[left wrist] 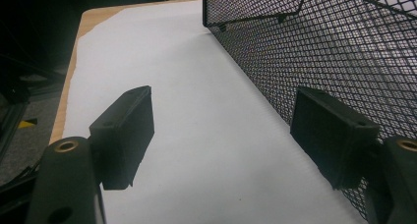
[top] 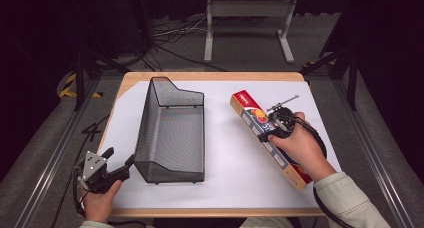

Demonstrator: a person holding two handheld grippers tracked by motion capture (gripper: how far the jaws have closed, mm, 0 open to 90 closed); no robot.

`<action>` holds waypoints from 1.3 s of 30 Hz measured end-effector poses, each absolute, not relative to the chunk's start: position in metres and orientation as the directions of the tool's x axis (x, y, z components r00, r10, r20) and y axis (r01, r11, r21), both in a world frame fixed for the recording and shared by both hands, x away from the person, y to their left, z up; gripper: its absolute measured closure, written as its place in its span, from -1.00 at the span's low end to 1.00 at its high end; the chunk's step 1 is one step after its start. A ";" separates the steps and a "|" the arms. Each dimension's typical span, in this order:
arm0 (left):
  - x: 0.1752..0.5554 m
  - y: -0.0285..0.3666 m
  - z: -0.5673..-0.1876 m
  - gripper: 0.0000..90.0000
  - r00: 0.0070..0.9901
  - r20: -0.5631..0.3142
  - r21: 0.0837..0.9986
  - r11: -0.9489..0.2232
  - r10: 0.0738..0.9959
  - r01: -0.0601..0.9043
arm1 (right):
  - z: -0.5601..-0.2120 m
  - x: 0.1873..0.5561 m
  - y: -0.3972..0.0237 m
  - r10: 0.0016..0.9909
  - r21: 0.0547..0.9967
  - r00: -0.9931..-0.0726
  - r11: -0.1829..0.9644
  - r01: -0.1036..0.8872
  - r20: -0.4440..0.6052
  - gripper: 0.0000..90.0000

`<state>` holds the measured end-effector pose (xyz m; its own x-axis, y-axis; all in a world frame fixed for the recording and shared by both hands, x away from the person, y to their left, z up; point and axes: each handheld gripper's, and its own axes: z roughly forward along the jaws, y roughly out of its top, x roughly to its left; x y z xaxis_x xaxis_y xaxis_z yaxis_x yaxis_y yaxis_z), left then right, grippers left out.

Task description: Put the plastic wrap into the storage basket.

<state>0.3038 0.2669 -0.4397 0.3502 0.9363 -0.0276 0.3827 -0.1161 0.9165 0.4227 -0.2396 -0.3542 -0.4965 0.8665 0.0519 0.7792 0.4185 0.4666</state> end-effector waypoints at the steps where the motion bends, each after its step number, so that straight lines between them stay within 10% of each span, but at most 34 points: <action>1: 0.304 0.267 -0.440 -0.44 0.348 -0.030 0.917 -0.113 0.937 0.383 | -0.352 0.423 -0.240 0.867 0.469 -0.496 0.417 0.778 0.052 -0.11; 39: 0.293 0.271 -0.440 -0.45 0.344 -0.003 0.916 -0.135 0.939 0.378 | -0.298 0.420 -0.174 0.840 0.533 -0.539 0.426 0.731 0.068 -0.11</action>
<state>0.2927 0.2714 -0.4397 0.3437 0.9391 -0.0029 0.3779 -0.1354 0.9159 0.4205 -0.1739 -0.2980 -0.5389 0.8397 0.0678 0.7308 0.4260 0.5333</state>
